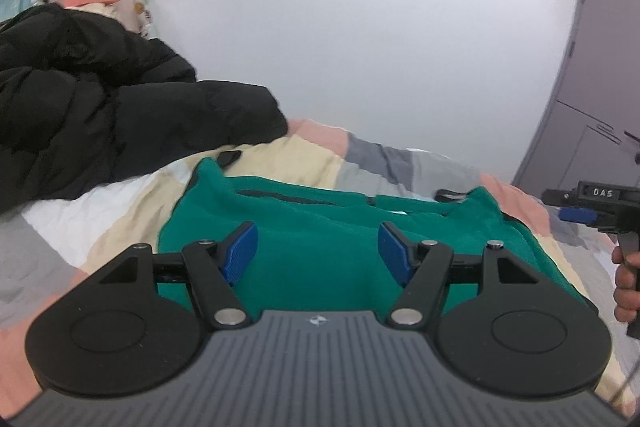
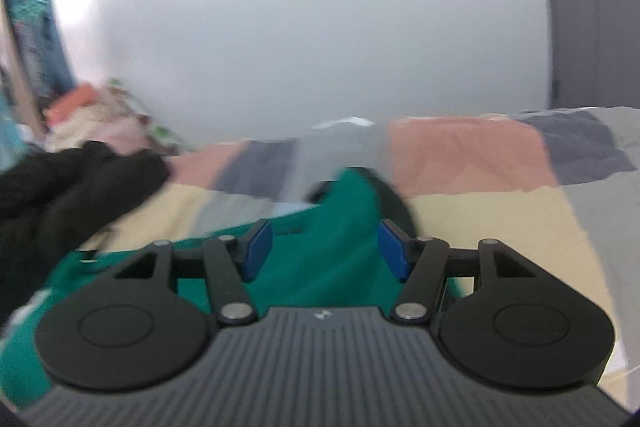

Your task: Fold large clothes

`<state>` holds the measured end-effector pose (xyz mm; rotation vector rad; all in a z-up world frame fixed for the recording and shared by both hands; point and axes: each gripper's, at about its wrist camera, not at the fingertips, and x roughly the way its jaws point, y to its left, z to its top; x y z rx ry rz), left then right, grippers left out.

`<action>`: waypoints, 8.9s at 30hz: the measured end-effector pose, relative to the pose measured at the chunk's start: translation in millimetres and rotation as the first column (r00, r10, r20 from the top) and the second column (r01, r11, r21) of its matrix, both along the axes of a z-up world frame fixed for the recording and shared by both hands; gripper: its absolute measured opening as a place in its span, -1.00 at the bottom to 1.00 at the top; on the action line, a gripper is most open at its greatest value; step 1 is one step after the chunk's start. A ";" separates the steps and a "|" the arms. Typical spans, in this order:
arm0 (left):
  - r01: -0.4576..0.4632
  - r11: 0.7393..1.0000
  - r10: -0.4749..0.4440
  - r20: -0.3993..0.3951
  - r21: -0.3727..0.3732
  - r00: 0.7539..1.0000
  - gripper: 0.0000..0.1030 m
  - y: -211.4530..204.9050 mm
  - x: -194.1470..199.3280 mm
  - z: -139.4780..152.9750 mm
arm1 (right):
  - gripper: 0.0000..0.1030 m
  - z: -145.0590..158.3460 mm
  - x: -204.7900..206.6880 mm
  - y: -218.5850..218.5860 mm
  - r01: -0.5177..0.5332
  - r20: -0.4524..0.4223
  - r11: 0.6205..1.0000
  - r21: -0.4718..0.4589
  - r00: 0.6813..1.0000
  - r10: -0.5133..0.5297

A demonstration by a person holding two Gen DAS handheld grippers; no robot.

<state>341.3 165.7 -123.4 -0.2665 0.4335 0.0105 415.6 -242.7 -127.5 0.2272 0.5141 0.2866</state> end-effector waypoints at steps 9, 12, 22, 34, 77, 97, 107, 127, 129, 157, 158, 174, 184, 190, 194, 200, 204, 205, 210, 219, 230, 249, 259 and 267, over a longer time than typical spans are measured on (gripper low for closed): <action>0.060 0.989 -0.045 -0.113 0.133 0.993 0.37 -33.1 7.5 -17.1 | 0.10 -17.8 -65.8 74.3 -0.344 -0.040 0.935 -0.086 0.939 0.342; 0.070 0.989 -0.047 -0.172 0.132 0.984 0.37 -35.0 13.1 -24.8 | 0.10 -34.0 -58.2 83.9 -0.365 -0.115 0.926 -0.098 0.928 0.354; 0.035 0.996 -0.006 -0.317 0.085 0.949 0.37 -29.1 32.3 -56.0 | 0.15 -60.2 -49.7 110.6 -0.403 -0.176 0.904 -0.146 0.909 0.377; -0.035 0.989 0.004 -0.213 -0.142 0.977 0.41 -29.1 -30.1 -20.2 | 0.16 -38.3 -81.5 50.4 -0.319 -0.215 0.939 0.128 0.915 0.341; -0.265 0.738 0.150 -0.232 -0.620 0.961 -0.52 36.5 -66.6 -32.9 | -0.41 -92.1 -89.7 -31.1 0.229 -0.366 0.747 0.624 0.930 0.021; -0.189 0.849 0.043 -0.293 -0.494 0.955 -0.12 10.9 -105.4 21.7 | -0.48 -54.8 -134.4 -49.0 0.214 -0.360 0.818 0.534 0.933 -0.009; -0.319 0.735 -0.007 -0.476 -0.599 0.879 0.80 8.0 -70.4 -28.9 | 0.80 -85.6 -143.3 -68.4 0.367 -0.511 0.781 0.505 0.857 -0.072; -0.294 0.726 0.111 -0.316 -0.622 0.942 -0.43 29.2 -9.5 13.1 | -0.16 -43.2 -63.0 -47.9 0.260 -0.432 0.787 0.559 0.902 0.009; -0.271 0.739 0.108 -0.289 -0.617 0.951 -0.43 36.6 15.4 23.7 | -0.08 -32.8 -43.2 -43.6 0.248 -0.425 0.788 0.564 0.905 0.019; -0.081 0.948 0.024 -0.183 -0.309 0.983 0.38 77.8 257.0 -53.5 | 0.51 -87.7 157.6 49.6 0.006 -0.131 0.986 0.164 0.991 0.016; -0.073 0.948 0.018 -0.176 -0.309 0.984 0.41 77.3 253.9 -51.3 | 0.51 -85.6 156.0 48.0 0.004 -0.133 0.986 0.166 0.991 0.019; -0.138 0.828 0.026 -0.209 -0.544 0.978 0.67 65.4 62.8 -13.7 | 0.54 -47.3 38.0 4.4 0.111 -0.251 0.938 0.328 0.968 -0.027; -0.241 0.664 0.026 -0.300 -0.708 0.953 0.83 62.0 66.3 -78.7 | 0.66 -118.4 7.7 -18.9 0.311 -0.497 0.743 0.592 0.867 0.033; -0.263 0.577 0.082 -0.266 -0.773 0.960 0.85 71.2 83.0 -100.8 | 0.64 -139.6 32.7 -11.9 0.349 -0.494 0.704 0.618 0.870 0.002; -0.239 0.504 0.096 -0.221 -0.830 0.971 0.85 80.3 89.2 -111.2 | 0.67 -144.7 41.8 -7.6 0.345 -0.464 0.682 0.645 0.886 -0.010; -0.208 0.437 0.135 -0.165 -0.875 0.977 0.86 86.3 93.3 -118.6 | 0.84 -152.8 52.6 -10.7 0.337 -0.419 0.618 0.710 0.908 -0.012; -0.208 0.463 0.149 -0.156 -0.861 0.976 0.83 86.1 100.7 -116.6 | 0.88 -155.6 63.3 -4.9 0.349 -0.403 0.614 0.707 0.914 -0.055; -0.213 0.467 0.153 -0.159 -0.858 0.975 0.83 86.7 103.0 -115.2 | 0.88 -155.9 66.1 -4.0 0.350 -0.395 0.620 0.702 0.916 -0.070; -0.258 0.539 0.174 -0.194 -0.802 0.965 0.35 82.4 107.4 -107.2 | 0.66 -153.8 71.8 0.0 0.328 -0.361 0.648 0.687 0.929 -0.088; -0.241 0.623 0.178 -0.165 -0.744 0.970 -0.36 73.2 94.9 -83.2 | -0.17 -127.7 55.1 -15.1 0.249 -0.286 0.684 0.686 0.956 -0.062; -0.176 0.644 0.098 -0.148 -0.745 0.984 -0.42 37.1 67.0 -47.0 | -0.33 -59.2 6.7 -66.8 0.164 -0.203 0.768 0.619 0.978 -0.046; 0.121 0.651 -0.263 -0.073 -0.750 0.962 -0.43 -214.8 129.0 -13.1 | -0.39 -3.1 -69.2 -313.4 0.330 -0.106 0.744 0.581 0.937 -0.333; 0.226 0.703 -0.362 -0.066 -0.674 0.930 -0.43 -284.4 118.9 -25.0 | -0.39 -53.5 -106.3 -374.4 0.386 -0.150 0.708 0.592 0.915 -0.374; 0.251 0.734 -0.375 -0.068 -0.631 0.925 -0.42 -280.9 110.0 -38.4 | -0.39 -90.7 -121.8 -378.5 0.378 -0.136 0.666 0.643 0.913 -0.385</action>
